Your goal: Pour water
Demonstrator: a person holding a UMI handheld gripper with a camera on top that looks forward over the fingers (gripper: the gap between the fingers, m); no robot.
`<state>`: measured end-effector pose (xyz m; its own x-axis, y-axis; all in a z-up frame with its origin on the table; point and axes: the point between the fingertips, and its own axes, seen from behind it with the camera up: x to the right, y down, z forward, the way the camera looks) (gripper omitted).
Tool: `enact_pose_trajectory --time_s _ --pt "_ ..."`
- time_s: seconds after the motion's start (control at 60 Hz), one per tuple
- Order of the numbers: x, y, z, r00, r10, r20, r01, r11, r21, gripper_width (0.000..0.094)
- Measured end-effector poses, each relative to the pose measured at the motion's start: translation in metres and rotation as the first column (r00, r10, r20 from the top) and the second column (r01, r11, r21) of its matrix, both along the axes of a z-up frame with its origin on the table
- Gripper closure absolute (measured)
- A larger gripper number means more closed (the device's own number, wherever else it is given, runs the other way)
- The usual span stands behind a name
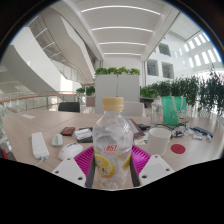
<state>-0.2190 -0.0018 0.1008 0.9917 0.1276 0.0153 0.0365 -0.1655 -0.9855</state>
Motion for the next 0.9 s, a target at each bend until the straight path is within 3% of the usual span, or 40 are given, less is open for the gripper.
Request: enact_pose_trajectory --time_s 0.067,0.167,0.233,0.35,0.433,0.517,0.583,0.65,0.7,0.8,0.9 --pt "-0.004 0.006 0.002 1.000 -0.014 0.001 0.014 1.000 0.026 0.0416" --pt "0.004 0.008 0.003 0.999 -0.051 -0.010 0.052 0.998 0.039 0.0517" --pt "0.000 0.008 0.002 0.999 -0.034 0.012 0.033 0.999 0.029 0.0602" --pt "-0.009 0.016 -0.001 1.000 -0.003 0.005 0.003 1.000 -0.016 0.0602" --pt "-0.017 0.024 0.024 0.992 0.052 -0.116 -0.057 0.998 -0.040 0.0601" --pt "-0.009 0.045 0.067 0.929 0.025 -0.369 -0.047 0.998 -0.050 0.0602" --pt "0.008 0.064 0.093 0.773 -0.022 -0.634 -0.052 0.994 -0.098 0.0601" --pt "0.020 0.090 0.099 0.563 -0.118 -0.818 -0.037 0.985 -0.167 0.0602" --pt "0.041 0.100 0.102 0.337 -0.176 -0.925 -0.097 0.971 -0.220 0.0603" --pt "0.048 0.121 0.097 -0.053 -0.258 -0.965 -0.204 0.948 -0.243 0.0602" --pt "0.052 0.126 0.124 -0.366 -0.298 -0.882 -0.299 0.935 -0.192 0.0603"
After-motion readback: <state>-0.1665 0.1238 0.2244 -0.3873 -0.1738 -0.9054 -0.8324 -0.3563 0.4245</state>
